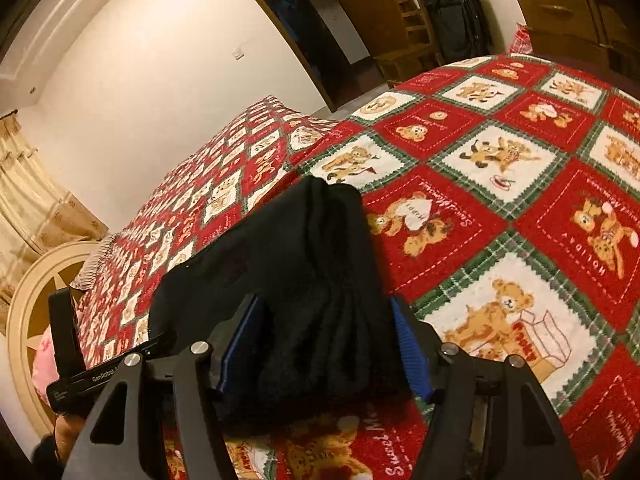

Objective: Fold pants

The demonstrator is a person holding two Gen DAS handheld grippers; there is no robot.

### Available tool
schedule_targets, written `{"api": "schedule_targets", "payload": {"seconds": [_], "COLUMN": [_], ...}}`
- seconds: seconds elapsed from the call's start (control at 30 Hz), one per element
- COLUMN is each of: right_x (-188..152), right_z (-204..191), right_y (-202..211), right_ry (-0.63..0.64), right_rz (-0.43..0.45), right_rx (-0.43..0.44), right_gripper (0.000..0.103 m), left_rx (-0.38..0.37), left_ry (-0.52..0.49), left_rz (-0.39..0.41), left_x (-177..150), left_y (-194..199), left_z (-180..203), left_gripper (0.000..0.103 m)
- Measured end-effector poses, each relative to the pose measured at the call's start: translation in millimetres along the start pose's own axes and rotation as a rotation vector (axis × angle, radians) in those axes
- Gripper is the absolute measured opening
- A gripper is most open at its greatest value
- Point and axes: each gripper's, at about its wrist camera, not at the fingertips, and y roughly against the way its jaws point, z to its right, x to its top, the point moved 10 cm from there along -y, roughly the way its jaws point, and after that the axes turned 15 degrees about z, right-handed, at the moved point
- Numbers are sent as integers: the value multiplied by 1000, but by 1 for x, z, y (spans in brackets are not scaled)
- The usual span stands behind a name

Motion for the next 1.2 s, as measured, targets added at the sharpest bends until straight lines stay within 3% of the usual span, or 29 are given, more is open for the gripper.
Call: {"api": "schedule_targets", "payload": {"seconds": [0.2,0.37,0.53,0.7,0.9,0.97,1.07,1.2], "right_x": [-1,-1,-1,-1,-1,-1,-2,-1], "right_z": [-1,-1,-1,-1,-1,0,0,0], "right_y": [-1,-1,-1,-1,0,0,0,0], "right_ry": [19,16,16,24,20,18,16,15], "right_rz": [-9,-10,-7,-11,-8,-7,-4,-3], "right_rx": [3,10,9,11,12,13,12,14], "right_gripper": [66,66,66,66,66,66,65,64], "left_rx": [-69,-84,-171,-150,-169,-233,-296,-288], "left_ry": [43,196,353,180,107,141,242,412], "left_rz": [-36,-2,9,12,20,14,30,12], "left_x": [3,10,12,6,-3,-7,-2,-4], "left_y": [7,18,24,19,17,25,35,28], "left_z": [-5,-42,-55,-23,3,11,5,-21], "left_gripper": [103,103,103,103,102,99,84,43]}}
